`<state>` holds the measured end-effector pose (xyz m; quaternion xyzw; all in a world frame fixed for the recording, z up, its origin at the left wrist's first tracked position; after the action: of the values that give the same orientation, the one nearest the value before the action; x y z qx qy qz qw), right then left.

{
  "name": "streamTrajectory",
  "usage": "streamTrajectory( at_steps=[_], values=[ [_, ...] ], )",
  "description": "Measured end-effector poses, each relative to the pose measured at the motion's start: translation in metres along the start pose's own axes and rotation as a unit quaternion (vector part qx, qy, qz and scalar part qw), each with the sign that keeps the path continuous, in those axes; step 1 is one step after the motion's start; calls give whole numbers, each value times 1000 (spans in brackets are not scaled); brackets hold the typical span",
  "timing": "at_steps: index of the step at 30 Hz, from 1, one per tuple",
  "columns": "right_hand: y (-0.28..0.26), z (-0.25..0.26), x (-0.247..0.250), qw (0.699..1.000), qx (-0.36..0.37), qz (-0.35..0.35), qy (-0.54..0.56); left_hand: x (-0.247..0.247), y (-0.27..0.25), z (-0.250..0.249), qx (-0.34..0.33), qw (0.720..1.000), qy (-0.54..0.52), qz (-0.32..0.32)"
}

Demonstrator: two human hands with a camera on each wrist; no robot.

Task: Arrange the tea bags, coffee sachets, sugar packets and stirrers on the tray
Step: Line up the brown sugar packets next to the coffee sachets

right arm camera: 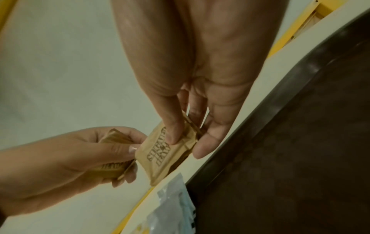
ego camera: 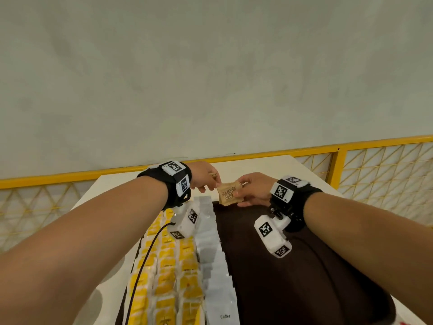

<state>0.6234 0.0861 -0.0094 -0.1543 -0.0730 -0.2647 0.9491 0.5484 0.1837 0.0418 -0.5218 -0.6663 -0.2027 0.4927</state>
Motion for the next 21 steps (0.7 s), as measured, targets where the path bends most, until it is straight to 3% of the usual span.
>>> streamTrajectory(
  at_steps=[5, 21],
  values=[
    [21, -17, -1, 1000, -10, -2, -8, -6, 28, 3, -31, 997, 64, 2],
    [35, -20, -3, 974, -15, -22, -225, -31, 66, 13, -27, 988, 141, 54]
  ],
)
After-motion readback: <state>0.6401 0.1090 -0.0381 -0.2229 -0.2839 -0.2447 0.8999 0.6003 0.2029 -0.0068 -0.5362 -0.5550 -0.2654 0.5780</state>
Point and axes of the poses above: each hand's wrist, its own y-axis towards the middle knuckle, its own x-axis out of the back of the hand, z = x × y, the point moved 10 cm from there along y, towards the middle knuckle, and after that the axes turned 1 degree about -y, right-handed, at the moved point
